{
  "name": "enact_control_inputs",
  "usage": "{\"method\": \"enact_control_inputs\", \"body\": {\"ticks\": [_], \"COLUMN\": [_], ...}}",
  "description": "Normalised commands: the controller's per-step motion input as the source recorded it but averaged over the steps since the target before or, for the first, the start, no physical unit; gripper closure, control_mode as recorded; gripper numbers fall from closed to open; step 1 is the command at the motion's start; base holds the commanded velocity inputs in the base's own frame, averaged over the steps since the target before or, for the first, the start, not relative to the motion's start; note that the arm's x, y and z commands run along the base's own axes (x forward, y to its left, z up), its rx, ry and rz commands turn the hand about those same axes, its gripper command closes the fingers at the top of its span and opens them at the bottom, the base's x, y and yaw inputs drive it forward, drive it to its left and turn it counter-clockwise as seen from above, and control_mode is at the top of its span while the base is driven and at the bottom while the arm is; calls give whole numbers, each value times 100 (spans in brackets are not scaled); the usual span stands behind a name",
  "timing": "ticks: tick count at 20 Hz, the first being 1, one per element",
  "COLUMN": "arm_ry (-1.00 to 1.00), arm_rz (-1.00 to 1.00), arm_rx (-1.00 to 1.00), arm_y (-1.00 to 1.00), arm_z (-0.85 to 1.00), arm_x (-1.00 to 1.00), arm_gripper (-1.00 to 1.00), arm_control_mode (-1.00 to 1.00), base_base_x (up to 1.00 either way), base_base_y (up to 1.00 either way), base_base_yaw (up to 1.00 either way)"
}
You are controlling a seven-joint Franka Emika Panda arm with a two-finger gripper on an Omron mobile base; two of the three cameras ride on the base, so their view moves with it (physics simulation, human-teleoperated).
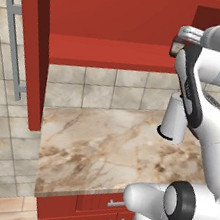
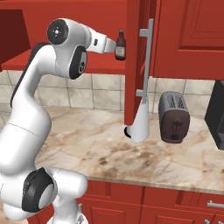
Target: Move the ketchup and ketchup from the cabinet to the dining counter.
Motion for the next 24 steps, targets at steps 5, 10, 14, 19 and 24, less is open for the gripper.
{"method": "enact_control_inputs", "body": {"ticks": [5, 10, 14, 19, 24], "arm_ry": [0, 0, 0, 1, 6], "arm_rz": [-3, -8, -6, -4, 0], "arm_rx": [0, 0, 0, -1, 0], "arm_y": [0, 0, 0, 0, 0], "arm_z": [-9, -3, 0, 0, 0], "arm_x": [16, 24, 25, 19, 21], "arm_gripper": [-100, -100, -100, -100, -100], "arm_control_mode": [-100, -100, -100, -100, -100], "base_base_x": [0, 0, 0, 0, 0], "base_base_y": [0, 0, 0, 0, 0], "base_base_yaw": [0, 0, 0, 0, 0]}}
